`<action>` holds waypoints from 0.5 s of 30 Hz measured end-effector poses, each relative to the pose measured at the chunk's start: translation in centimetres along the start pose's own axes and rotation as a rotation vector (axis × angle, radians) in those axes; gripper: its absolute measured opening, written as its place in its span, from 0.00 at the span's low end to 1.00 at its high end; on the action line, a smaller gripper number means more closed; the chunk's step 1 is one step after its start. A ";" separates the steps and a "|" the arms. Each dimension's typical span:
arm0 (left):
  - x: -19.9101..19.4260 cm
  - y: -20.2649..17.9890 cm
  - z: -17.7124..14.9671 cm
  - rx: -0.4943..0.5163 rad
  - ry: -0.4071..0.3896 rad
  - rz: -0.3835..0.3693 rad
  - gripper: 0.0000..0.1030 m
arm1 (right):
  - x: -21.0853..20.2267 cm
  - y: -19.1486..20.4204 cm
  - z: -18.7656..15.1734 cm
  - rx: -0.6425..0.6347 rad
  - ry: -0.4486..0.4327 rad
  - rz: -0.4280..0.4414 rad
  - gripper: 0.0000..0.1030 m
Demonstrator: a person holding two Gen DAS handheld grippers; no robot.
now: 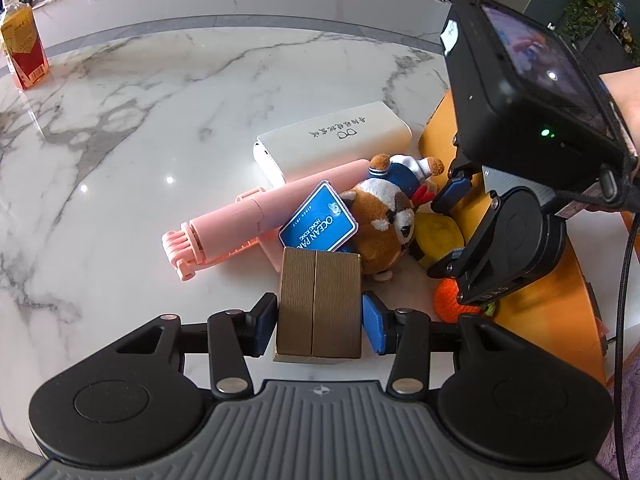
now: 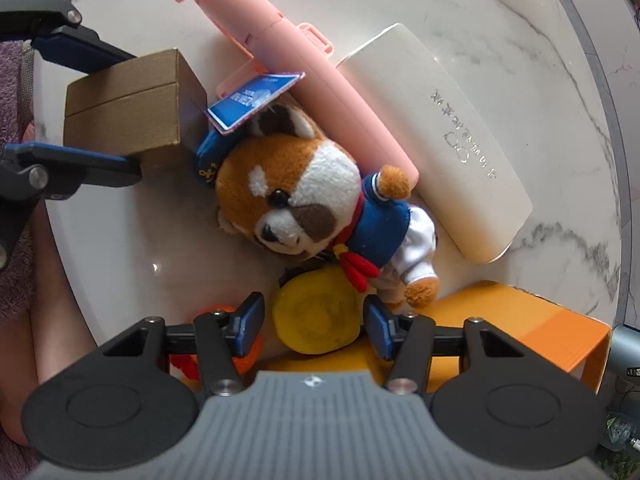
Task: Organize objects
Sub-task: 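Grasp the yellow tape measure with the right tool while the left tool holds the tan box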
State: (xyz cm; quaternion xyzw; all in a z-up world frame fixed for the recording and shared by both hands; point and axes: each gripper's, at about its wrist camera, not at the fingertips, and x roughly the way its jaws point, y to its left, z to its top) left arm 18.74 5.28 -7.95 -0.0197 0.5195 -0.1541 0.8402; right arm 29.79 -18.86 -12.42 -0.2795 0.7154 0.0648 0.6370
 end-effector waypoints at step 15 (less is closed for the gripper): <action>-2.2 0.3 -0.5 -0.023 -0.021 -0.014 0.51 | -3.2 0.0 -1.5 0.036 -0.070 0.022 0.52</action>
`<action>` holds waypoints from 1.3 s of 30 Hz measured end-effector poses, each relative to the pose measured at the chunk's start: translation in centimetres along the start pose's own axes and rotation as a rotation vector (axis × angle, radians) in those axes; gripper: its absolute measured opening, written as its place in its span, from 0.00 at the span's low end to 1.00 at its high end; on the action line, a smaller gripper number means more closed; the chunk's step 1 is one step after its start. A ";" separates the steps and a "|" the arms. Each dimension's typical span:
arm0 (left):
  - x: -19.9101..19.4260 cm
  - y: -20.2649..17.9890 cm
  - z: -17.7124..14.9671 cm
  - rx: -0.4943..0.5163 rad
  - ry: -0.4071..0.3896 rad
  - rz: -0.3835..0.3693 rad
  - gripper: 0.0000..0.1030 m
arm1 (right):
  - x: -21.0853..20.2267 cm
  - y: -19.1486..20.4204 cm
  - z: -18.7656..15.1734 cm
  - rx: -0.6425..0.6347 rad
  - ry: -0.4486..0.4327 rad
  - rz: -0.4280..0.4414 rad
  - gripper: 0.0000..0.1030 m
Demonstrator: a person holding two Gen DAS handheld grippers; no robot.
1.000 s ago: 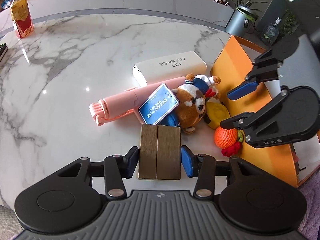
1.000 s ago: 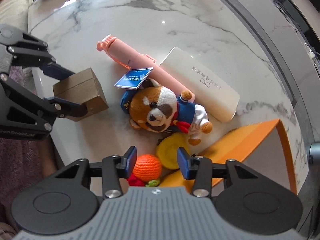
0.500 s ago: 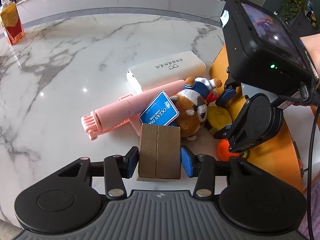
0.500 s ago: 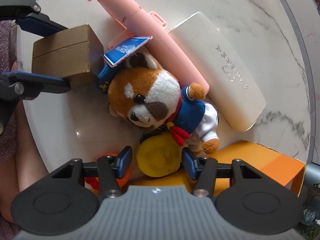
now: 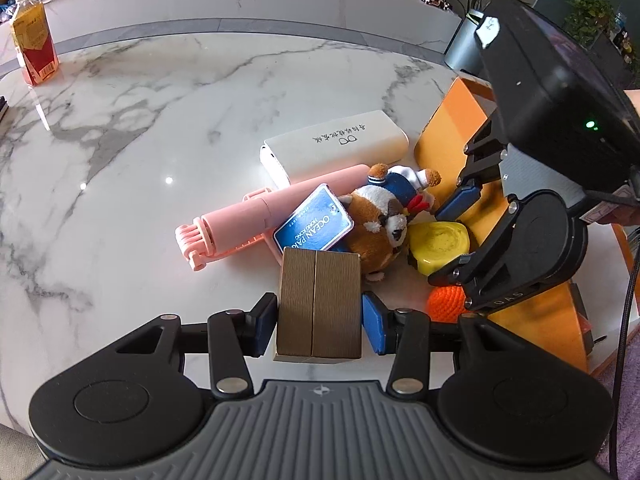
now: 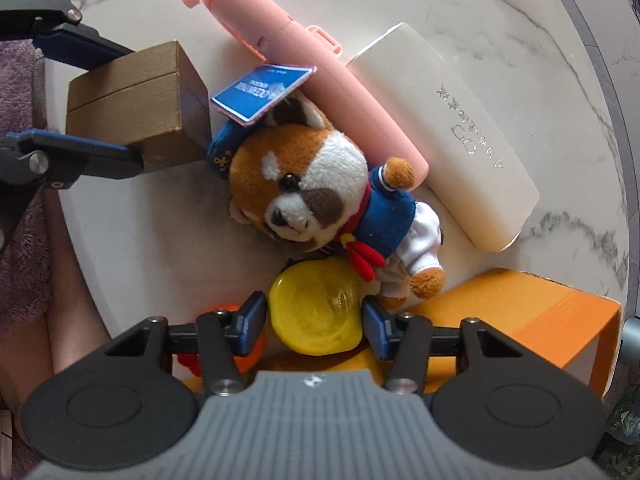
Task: Organize objects
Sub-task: 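Grasp the yellow tape measure with the right tool while the left tool holds the tan box, then carry the tan box and tape measure with both tools into the orange box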
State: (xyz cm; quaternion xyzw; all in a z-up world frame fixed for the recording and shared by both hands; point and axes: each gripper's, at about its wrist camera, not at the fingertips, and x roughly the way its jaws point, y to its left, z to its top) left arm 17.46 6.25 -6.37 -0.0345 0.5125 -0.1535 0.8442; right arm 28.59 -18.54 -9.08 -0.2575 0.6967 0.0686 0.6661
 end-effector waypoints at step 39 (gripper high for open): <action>3.3 -29.2 2.5 0.751 0.131 -0.422 0.51 | -12.2 -0.1 -31.9 0.531 -0.319 -0.133 0.52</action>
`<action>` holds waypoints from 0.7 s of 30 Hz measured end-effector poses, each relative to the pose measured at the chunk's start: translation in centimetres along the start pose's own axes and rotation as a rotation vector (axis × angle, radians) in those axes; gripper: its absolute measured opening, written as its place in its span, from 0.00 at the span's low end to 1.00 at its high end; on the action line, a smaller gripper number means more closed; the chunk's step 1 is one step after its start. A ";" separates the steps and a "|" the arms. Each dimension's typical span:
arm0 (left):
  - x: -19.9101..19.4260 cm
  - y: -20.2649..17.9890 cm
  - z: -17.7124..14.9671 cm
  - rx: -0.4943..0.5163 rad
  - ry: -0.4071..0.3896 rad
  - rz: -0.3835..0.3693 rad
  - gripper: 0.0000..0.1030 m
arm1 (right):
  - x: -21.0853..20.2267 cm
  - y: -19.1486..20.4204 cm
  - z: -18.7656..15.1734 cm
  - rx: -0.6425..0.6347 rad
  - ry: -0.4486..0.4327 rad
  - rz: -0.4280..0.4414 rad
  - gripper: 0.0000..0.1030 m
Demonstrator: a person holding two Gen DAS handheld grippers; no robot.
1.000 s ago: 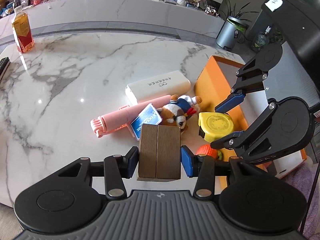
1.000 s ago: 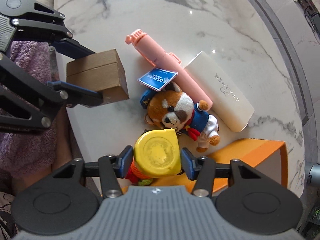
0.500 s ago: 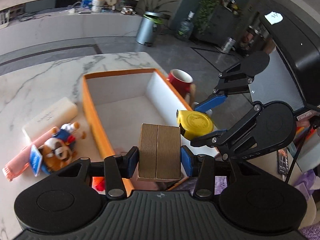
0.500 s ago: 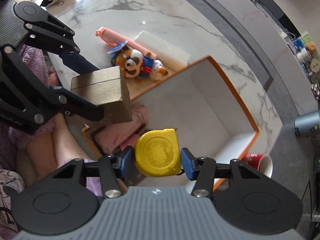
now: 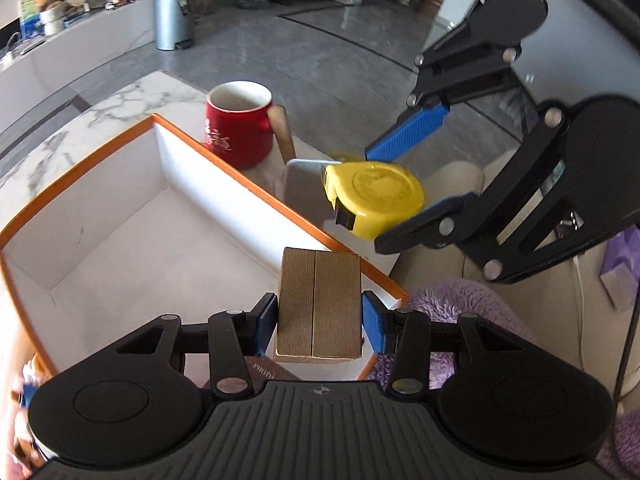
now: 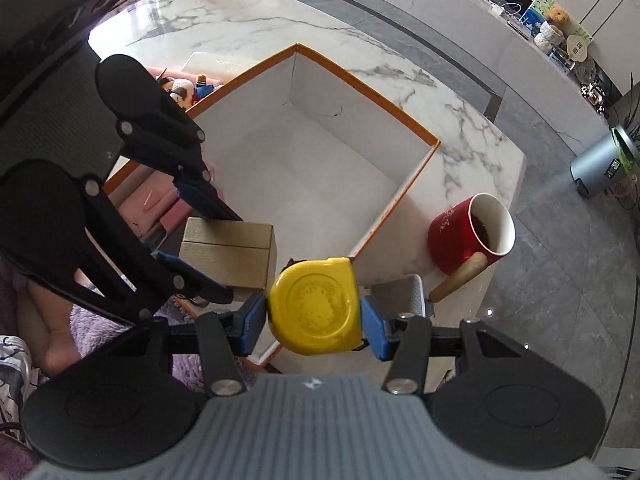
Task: Organize objects
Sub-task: 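Carry the tan box and tape measure with both tools into the orange box, then open the left tool to release the tan box inside the box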
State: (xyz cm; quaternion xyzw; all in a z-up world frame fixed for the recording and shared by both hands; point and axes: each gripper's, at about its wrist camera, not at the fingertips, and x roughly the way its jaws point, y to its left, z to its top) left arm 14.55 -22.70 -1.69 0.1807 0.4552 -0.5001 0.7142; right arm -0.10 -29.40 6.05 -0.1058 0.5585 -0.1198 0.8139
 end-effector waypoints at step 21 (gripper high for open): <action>8.7 1.8 0.7 0.101 0.264 -0.185 0.51 | 2.9 -2.5 -0.6 -0.004 0.055 0.056 0.52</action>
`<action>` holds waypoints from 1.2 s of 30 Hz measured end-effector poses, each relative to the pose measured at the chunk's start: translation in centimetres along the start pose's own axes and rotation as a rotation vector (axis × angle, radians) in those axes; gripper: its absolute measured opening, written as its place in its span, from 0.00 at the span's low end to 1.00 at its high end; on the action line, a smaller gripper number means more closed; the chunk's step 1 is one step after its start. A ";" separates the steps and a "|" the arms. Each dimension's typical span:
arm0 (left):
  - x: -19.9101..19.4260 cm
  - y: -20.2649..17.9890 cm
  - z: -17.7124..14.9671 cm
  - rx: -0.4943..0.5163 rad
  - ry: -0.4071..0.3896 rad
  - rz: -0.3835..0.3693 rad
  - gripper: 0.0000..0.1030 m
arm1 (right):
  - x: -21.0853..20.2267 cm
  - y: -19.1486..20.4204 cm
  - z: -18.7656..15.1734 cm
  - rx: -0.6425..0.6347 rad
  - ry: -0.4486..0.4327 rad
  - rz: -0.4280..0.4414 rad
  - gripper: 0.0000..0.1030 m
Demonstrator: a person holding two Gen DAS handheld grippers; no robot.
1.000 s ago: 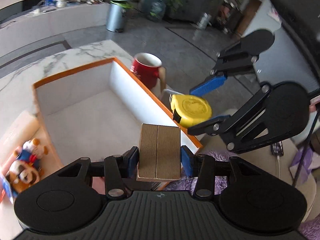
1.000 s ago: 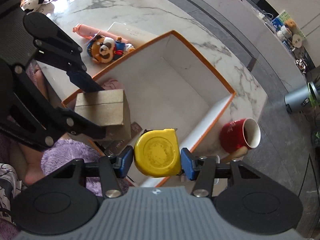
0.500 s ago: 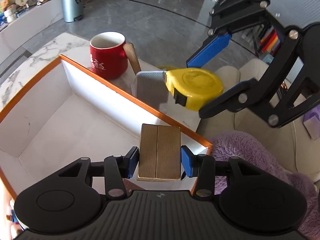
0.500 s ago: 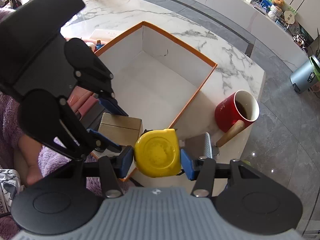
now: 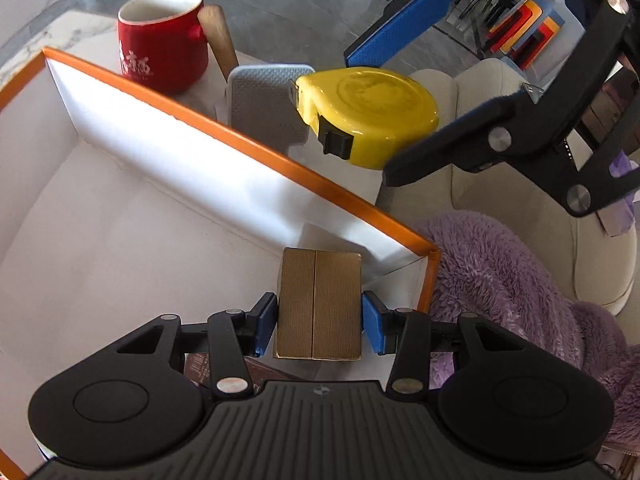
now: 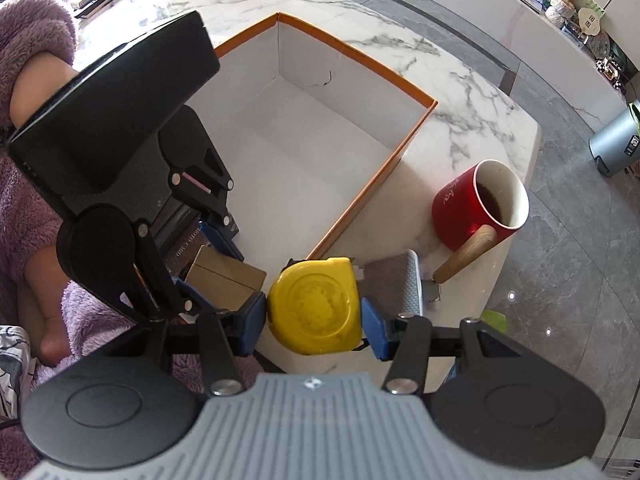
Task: Organize objects
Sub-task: 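Open the left tool to release the tan box inside the box, then lower the tape measure and open the right tool to release it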
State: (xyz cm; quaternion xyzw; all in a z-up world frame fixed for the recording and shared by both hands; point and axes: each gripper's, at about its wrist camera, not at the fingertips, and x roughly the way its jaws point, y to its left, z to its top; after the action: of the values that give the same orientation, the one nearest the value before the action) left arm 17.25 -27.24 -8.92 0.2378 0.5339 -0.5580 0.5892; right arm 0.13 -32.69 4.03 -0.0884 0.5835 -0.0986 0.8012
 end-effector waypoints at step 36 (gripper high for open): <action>-6.6 4.1 -2.7 -0.083 -0.122 0.138 0.46 | 4.0 4.9 5.7 -0.274 0.040 0.031 0.52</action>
State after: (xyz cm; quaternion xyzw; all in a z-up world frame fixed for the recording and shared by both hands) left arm 21.31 -21.09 -5.16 0.2151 0.5018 -0.5069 0.6670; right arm 7.05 -28.85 0.88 -0.1862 0.6085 -0.0074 0.7714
